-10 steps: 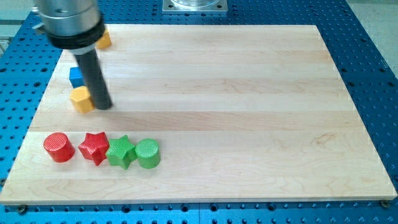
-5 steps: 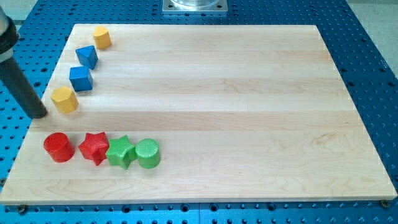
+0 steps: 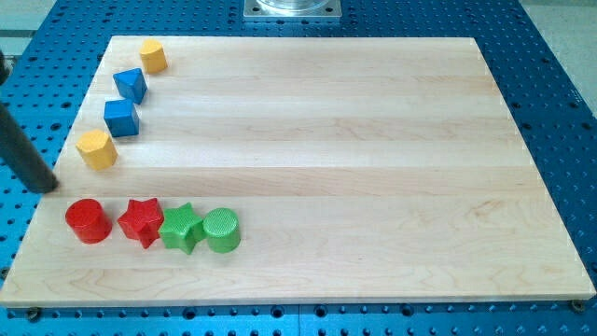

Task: Put the yellow hexagon vertically below the blue cube

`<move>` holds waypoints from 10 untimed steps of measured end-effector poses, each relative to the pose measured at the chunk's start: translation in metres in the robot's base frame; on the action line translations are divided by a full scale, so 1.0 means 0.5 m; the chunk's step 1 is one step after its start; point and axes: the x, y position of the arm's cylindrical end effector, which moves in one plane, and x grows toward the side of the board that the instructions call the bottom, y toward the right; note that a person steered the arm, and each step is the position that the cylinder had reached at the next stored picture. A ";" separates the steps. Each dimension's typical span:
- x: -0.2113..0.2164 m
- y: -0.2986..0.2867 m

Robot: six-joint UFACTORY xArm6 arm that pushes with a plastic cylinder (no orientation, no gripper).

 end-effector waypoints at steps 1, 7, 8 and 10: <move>-0.052 0.025; 0.052 0.146; 0.017 0.305; 0.027 0.488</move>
